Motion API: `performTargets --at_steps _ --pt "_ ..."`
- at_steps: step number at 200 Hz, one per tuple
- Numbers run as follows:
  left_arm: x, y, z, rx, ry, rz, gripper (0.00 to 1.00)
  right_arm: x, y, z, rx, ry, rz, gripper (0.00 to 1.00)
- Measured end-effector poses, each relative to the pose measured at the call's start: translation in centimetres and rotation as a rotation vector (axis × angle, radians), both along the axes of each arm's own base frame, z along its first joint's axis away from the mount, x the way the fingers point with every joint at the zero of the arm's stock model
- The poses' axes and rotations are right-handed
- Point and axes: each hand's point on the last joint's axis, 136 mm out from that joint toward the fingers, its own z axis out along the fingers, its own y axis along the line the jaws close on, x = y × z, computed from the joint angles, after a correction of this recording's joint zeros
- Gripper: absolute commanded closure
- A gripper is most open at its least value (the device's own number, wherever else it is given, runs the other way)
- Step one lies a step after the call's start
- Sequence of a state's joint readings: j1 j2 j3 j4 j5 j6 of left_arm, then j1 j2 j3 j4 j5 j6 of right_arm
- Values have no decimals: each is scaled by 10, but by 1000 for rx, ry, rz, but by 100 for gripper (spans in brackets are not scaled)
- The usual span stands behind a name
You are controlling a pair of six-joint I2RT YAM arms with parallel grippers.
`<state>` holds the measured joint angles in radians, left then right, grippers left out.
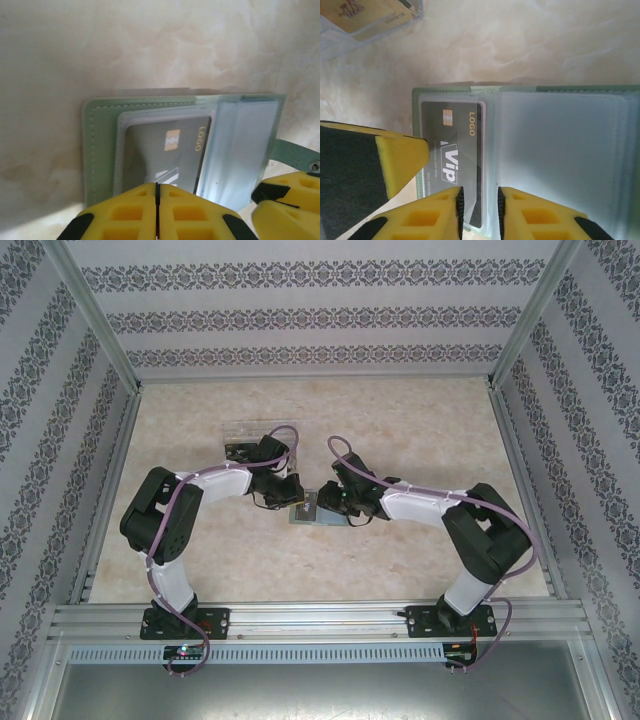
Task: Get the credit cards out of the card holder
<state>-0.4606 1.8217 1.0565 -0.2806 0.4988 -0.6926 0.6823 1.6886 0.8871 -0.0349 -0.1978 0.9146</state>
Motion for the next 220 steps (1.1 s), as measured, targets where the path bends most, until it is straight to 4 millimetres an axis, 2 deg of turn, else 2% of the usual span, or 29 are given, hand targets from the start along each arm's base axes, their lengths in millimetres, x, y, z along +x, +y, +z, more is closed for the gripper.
performTargets --at_steps 13,50,129,220 --pt "0 3 -2 15 2 7 93 2 4 -3 11 17 0 83" --pt "-2 6 -6 29 11 15 94 9 10 -8 31 49 -12 85" --pt "-3 6 -8 30 23 24 97 8 10 -20 44 99 -12 84" --pt "-3 6 -9 27 29 29 98 9 16 -24 82 134 5 81"
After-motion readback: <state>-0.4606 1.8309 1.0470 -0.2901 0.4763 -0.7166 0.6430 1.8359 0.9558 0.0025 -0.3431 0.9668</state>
